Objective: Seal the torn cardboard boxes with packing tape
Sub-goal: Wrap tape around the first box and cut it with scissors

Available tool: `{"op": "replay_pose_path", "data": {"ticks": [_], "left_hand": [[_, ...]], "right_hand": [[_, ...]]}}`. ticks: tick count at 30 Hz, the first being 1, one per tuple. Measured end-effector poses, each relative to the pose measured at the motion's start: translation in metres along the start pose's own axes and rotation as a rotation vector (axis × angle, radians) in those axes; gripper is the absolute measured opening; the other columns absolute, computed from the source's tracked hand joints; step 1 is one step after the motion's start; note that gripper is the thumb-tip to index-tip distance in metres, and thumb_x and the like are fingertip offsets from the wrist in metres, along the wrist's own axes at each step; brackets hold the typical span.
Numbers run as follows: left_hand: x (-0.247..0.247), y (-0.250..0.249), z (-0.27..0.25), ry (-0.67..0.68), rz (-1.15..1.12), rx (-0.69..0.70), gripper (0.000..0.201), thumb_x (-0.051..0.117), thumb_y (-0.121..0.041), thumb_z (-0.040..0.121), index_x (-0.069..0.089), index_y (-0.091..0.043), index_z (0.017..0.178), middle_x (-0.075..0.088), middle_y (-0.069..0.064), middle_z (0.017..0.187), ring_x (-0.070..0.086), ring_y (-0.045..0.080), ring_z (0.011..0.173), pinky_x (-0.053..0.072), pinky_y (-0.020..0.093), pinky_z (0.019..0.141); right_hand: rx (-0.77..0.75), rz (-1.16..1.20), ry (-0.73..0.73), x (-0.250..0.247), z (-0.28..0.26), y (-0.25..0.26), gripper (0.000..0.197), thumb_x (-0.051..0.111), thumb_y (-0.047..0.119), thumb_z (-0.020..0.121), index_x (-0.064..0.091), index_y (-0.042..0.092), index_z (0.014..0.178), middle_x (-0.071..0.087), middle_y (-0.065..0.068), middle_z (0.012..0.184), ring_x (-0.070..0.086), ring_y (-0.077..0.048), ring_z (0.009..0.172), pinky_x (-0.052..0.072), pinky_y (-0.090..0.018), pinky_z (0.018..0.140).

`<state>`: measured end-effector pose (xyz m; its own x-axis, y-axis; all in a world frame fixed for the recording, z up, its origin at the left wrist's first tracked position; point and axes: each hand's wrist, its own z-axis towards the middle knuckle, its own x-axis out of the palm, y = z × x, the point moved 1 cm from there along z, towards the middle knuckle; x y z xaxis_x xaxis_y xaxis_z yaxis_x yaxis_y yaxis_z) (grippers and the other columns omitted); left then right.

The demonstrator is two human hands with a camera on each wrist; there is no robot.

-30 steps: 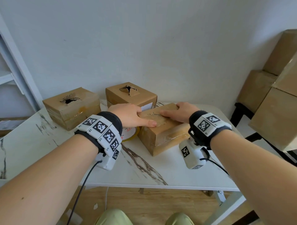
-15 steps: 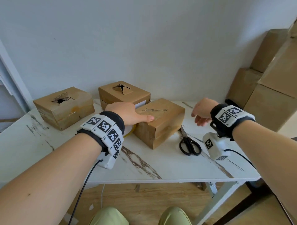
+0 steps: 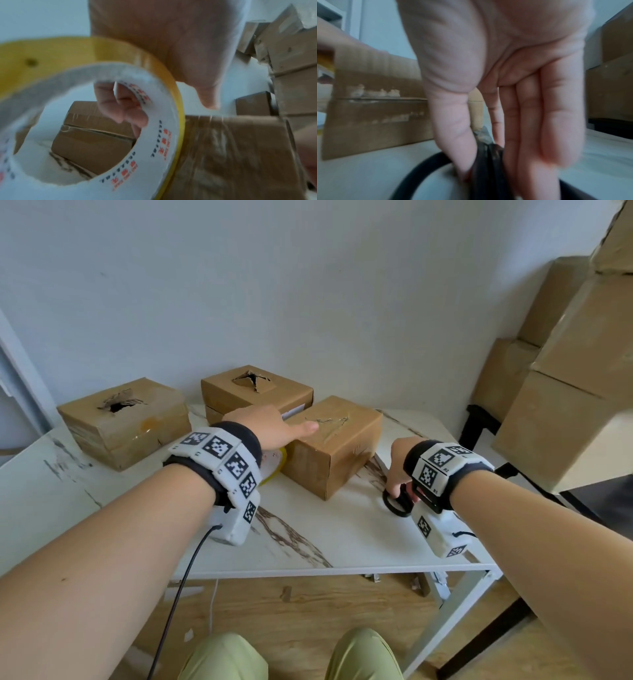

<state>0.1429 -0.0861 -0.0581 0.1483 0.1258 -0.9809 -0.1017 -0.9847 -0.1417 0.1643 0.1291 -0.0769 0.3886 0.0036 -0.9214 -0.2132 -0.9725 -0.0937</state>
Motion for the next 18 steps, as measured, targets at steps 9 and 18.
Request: {"op": "replay_pose_path", "data": {"ticks": [9, 18], "left_hand": [[-0.009, 0.035, -0.005, -0.066, -0.285, -0.026, 0.035, 0.058, -0.033, 0.09, 0.069, -0.003, 0.106, 0.065, 0.01, 0.108, 0.057, 0.024, 0.099, 0.042, 0.032, 0.085], [-0.007, 0.037, -0.007, -0.064, -0.396, -0.033, 0.022, 0.063, -0.033, 0.088, 0.063, -0.014, 0.098, 0.055, 0.002, 0.096, 0.051, 0.019, 0.092, 0.039, 0.028, 0.079]], "right_hand": [[-0.018, 0.119, 0.037, -0.008, -0.004, -0.019, 0.038, 0.065, 0.01, 0.08, 0.06, 0.002, 0.117, 0.067, -0.015, 0.108, 0.063, -0.025, 0.086, 0.054, -0.033, 0.084], [-0.01, 0.395, -0.16, -0.037, -0.007, -0.049, 0.037, 0.059, -0.003, 0.081, 0.062, 0.004, 0.118, 0.055, -0.003, 0.07, 0.054, -0.012, 0.055, 0.041, -0.019, 0.04]]}}
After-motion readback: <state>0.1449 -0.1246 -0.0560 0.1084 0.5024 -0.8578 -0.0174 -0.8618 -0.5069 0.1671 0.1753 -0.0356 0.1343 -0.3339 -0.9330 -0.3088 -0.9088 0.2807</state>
